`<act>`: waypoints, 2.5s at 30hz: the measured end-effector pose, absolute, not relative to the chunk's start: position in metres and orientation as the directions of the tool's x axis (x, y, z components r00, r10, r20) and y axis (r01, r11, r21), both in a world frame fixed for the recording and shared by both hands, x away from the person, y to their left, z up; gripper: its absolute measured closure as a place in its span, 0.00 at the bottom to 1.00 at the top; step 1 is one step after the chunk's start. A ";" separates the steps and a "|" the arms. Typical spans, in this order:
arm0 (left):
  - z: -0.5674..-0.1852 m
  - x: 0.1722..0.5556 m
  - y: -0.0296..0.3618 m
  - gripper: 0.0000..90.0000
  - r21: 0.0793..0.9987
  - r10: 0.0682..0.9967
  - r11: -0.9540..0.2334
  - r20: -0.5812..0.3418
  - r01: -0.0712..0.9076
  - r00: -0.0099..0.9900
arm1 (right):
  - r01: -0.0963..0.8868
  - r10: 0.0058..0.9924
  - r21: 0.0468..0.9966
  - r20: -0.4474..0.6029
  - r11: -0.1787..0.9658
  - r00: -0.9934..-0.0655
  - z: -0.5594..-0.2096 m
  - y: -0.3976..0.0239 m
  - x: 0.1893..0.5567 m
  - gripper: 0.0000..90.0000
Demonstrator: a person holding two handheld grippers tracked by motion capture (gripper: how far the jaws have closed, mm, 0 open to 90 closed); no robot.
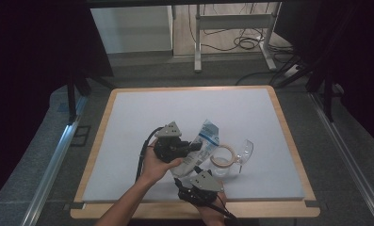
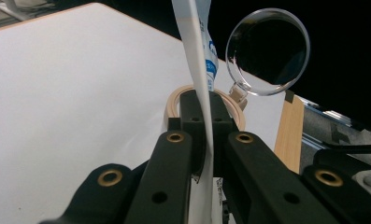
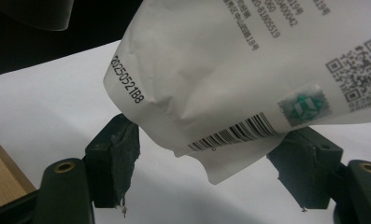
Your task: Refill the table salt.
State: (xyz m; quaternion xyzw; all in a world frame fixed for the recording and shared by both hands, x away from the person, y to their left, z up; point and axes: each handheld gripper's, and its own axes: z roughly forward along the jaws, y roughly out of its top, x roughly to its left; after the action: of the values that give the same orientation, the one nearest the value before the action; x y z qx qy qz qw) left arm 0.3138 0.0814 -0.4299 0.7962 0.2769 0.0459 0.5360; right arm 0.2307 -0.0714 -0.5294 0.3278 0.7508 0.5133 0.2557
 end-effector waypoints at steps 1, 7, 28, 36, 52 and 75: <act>-0.430 0.314 0.081 1.00 0.878 0.491 -0.274 -0.222 0.391 0.843 | 0.230 0.754 0.939 -0.047 0.258 -0.655 -0.529 -0.071 0.231 0.31; -0.427 0.315 0.077 1.00 0.870 0.495 -0.302 -0.205 0.389 0.845 | 0.232 0.749 0.940 -0.036 0.250 -0.661 -0.528 -0.070 0.231 0.31; -0.416 0.320 0.067 1.00 0.843 0.497 -0.374 -0.169 0.386 0.851 | 0.233 0.750 0.943 -0.027 0.240 -0.661 -0.521 -0.065 0.233 0.31; -0.414 0.320 0.062 1.00 0.833 0.493 -0.401 -0.155 0.381 0.856 | 0.232 0.753 0.945 -0.023 0.231 -0.658 -0.520 -0.063 0.232 0.31; -0.412 0.321 0.058 1.00 0.824 0.497 -0.411 -0.155 0.389 0.854 | 0.232 0.761 0.946 -0.024 0.227 -0.648 -0.515 -0.061 0.232 0.31; -0.405 0.327 0.049 1.00 0.793 0.491 -0.467 -0.136 0.392 0.860 | 0.214 0.768 0.957 -0.015 0.196 -0.640 -0.509 -0.056 0.233 0.33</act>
State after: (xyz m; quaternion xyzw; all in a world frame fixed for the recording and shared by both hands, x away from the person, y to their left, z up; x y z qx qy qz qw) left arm 0.3272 0.0495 -0.4048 0.8545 0.2586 0.0554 0.4470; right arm 0.2328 -0.0565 -0.5095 0.3368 0.7290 0.5371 0.2582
